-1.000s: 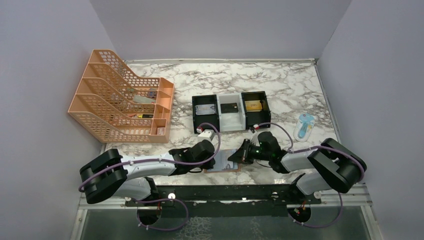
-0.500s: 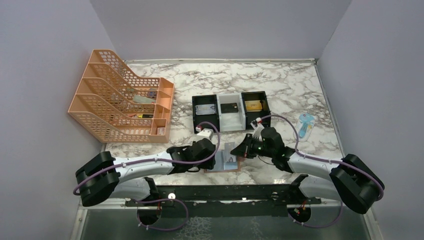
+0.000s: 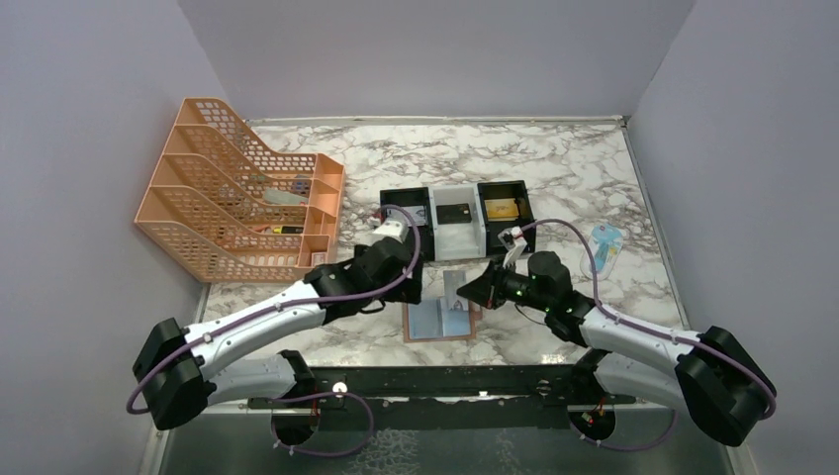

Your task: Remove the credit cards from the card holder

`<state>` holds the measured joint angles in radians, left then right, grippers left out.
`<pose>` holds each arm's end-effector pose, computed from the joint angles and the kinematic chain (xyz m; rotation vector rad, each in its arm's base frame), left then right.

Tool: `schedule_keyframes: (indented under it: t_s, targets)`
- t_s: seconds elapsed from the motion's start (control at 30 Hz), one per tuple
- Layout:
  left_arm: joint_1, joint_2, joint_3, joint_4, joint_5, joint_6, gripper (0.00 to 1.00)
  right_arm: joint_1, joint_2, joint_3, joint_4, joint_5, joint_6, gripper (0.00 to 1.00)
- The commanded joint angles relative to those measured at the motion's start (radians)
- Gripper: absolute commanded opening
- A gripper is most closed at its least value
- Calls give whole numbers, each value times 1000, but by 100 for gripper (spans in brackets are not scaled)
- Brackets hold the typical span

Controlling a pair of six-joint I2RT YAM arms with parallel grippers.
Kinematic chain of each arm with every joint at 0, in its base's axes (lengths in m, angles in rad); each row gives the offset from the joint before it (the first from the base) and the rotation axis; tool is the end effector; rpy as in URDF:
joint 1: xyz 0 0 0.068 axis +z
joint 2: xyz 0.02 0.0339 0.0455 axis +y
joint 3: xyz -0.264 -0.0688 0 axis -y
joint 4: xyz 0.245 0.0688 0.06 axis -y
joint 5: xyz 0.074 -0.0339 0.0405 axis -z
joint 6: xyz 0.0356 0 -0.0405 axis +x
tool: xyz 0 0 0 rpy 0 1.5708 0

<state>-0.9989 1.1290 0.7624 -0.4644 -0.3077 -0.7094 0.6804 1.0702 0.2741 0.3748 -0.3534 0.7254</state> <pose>0.1336 -0.1877 0.2406 0.2030 2.3911 -0.4563 0.1520 0.1389 0.1681 -0.2029 2.1844 1.2093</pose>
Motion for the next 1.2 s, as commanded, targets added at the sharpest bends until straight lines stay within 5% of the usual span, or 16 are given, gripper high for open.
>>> schedule_keyframes:
  t_s: [0.0,0.13,0.43,0.97,1.17]
  targets:
    - [178,-88,34,-130,43,77,99,-4,-61,39,66,13,-136,1]
    - [286,-197,21,-175,8,117,99,-4,-88,80,53,33,-243,1]
    - [294,-375,-15,-188,-157,129,99,-3,-12,212,54,37,-445,1]
    - [299,-333,-2,-226,-254,178,99,60,233,424,42,65,-1021,1]
    - [303,-374,-1,-232,-285,168,99,82,347,527,-3,82,-1107,1]
